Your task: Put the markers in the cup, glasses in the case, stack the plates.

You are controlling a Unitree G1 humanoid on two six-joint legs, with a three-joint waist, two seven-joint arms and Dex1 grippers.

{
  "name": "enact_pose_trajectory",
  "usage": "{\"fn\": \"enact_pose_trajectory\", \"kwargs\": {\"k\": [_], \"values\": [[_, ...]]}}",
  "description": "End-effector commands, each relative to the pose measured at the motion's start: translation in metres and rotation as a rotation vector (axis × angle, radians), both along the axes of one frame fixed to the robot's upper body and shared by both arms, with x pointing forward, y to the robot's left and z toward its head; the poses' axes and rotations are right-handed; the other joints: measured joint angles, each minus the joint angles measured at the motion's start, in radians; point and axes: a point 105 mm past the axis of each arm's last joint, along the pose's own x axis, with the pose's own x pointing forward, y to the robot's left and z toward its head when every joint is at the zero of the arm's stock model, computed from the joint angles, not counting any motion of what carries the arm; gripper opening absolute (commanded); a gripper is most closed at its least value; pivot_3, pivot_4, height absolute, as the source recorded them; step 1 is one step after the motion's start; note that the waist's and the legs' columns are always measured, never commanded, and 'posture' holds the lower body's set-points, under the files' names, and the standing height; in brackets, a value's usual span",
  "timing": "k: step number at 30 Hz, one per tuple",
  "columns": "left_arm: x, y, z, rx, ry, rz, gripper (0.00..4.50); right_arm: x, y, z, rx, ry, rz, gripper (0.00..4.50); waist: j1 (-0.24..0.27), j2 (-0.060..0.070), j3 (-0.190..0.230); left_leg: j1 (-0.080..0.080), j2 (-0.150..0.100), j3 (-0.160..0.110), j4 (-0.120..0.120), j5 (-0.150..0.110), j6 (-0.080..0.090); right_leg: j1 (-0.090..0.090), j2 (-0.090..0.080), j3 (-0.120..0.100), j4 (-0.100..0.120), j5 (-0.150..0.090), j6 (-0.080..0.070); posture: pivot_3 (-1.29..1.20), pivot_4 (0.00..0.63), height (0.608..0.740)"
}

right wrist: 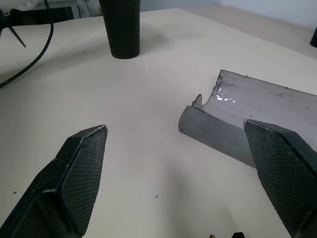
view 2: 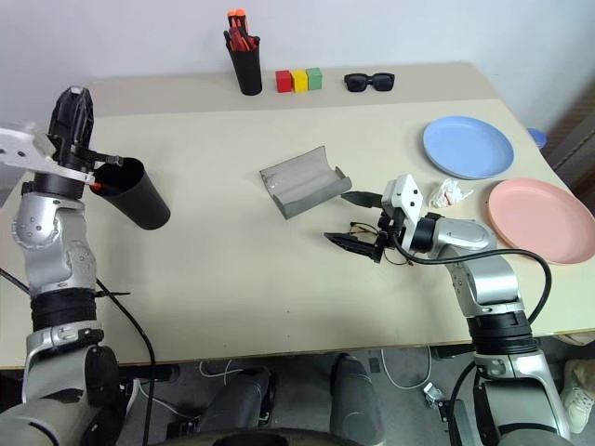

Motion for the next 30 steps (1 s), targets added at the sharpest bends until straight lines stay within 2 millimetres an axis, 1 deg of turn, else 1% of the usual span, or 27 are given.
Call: {"fn": "enact_pose_trajectory", "kwargs": {"k": [1,4,6,7,8,10,13,17,20,22,24,25,26,29,30], "values": [[0.000,-0.005,0.008,0.023,-0.044,-0.022,0.02,-0.001,0.002,0.013,0.006,-0.052,0.009,4.50,-0.001,0.000,0.000,0.000,0.000,0.000,0.000,0.000,0.000,0.000,0.000,0.000,0.000,0.000,0.000,0.00,0.150,0.740],[0.001,-0.009,0.002,0.003,-0.035,-0.052,0.02,-0.003,0.000,0.013,0.003,-0.053,0.001,4.50,-0.002,0.000,0.000,0.000,0.000,0.000,0.000,0.000,0.000,0.000,0.000,0.000,0.000,0.000,0.000,0.00,0.150,0.740],[0.000,-0.010,-0.002,0.013,-0.026,-0.058,1.01,-0.004,-0.002,0.013,0.003,-0.052,-0.006,4.50,-0.003,0.000,0.000,0.000,0.000,0.000,0.000,0.000,0.000,0.000,0.000,0.000,0.000,0.000,0.000,0.00,0.150,0.740],[0.000,-0.009,-0.003,0.011,-0.024,-0.057,1.37,-0.004,-0.002,0.013,0.003,-0.052,-0.007,4.50,-0.003,0.000,0.000,0.000,0.000,0.000,0.000,0.000,0.000,0.000,0.000,0.000,0.000,0.000,0.000,0.00,0.150,0.740],[-0.001,-0.007,-0.004,0.009,-0.020,-0.053,1.83,-0.005,-0.002,0.012,0.003,-0.051,-0.007,4.50,-0.004,0.000,0.000,0.000,0.000,0.000,0.000,0.000,0.000,0.000,0.000,0.000,0.000,0.000,0.000,0.00,0.150,0.740],[-0.001,-0.006,-0.006,0.001,-0.016,-0.050,2.86,-0.005,-0.003,0.012,0.001,-0.049,-0.009,4.50,-0.003,0.000,0.000,0.000,0.000,0.000,0.000,0.000,0.000,0.000,0.000,0.000,0.000,0.000,0.000,0.00,0.150,0.740],[-0.003,-0.008,-0.005,0.009,-0.025,-0.059,4.41,-0.004,-0.003,0.012,0.001,-0.050,-0.013,4.50,-0.002,0.000,0.000,0.000,0.000,0.000,0.000,0.000,0.000,0.000,0.000,0.000,0.000,0.000,0.000,0.00,0.150,0.740],[-0.007,-0.016,0.002,0.017,-0.043,-0.096,4.41,-0.003,-0.003,0.011,0.001,-0.051,-0.013,4.50,-0.002,0.000,0.000,0.000,0.000,0.000,0.000,0.000,0.000,0.000,0.000,0.000,0.000,0.000,0.000,0.00,0.150,0.740],[-0.009,-0.028,0.006,0.020,-0.022,-0.184,4.41,-0.002,-0.003,0.012,0.005,-0.051,-0.013,4.50,-0.002,0.000,0.000,0.000,0.000,0.000,0.000,0.000,0.000,0.000,0.000,0.000,0.000,0.000,0.000,0.00,0.150,0.740],[-0.009,-0.040,0.009,0.024,0.011,-0.263,4.41,-0.001,-0.004,0.012,0.005,-0.056,-0.021,4.50,-0.002,0.000,0.000,0.000,0.000,0.000,0.000,0.000,0.000,0.000,0.000,0.000,0.000,0.001,0.000,0.00,0.150,0.740],[-0.007,-0.063,0.011,0.054,0.072,-0.373,4.41,0.003,-0.010,0.012,-0.001,-0.063,-0.048,4.50,-0.001,0.000,0.000,0.000,0.000,0.000,0.000,0.000,0.000,0.000,0.000,0.000,0.000,0.000,0.000,0.00,0.150,0.740],[-0.006,-0.077,0.010,0.076,0.111,-0.440,4.41,0.005,-0.014,0.012,-0.006,-0.064,-0.061,4.50,-0.001,0.000,0.000,0.000,0.000,0.000,0.000,0.000,0.000,0.000,0.000,0.000,0.000,0.000,0.000,0.00,0.150,0.740],[-0.003,-0.095,0.008,0.095,0.164,-0.509,4.41,0.007,-0.020,0.011,-0.020,-0.070,-0.082,4.50,-0.001,0.000,0.000,0.000,0.000,0.000,0.000,0.000,0.000,0.000,0.000,0.000,0.000,0.001,0.000,0.00,0.150,0.740],[0.007,-0.138,0.002,0.126,0.276,-0.624,4.41,0.016,-0.038,0.011,-0.040,-0.091,-0.161,4.50,0.005,0.000,0.000,0.000,-0.001,0.000,0.001,0.000,0.000,0.001,0.000,0.000,0.000,0.001,0.001,0.00,0.150,0.740],[0.009,-0.159,-0.003,0.162,0.308,-0.678,4.41,0.017,-0.046,0.012,-0.053,-0.097,-0.184,4.50,0.006,0.000,0.000,0.000,-0.001,0.000,0.001,0.000,0.000,0.001,0.000,0.000,0.000,0.001,0.001,0.00,0.150,0.740]]}}
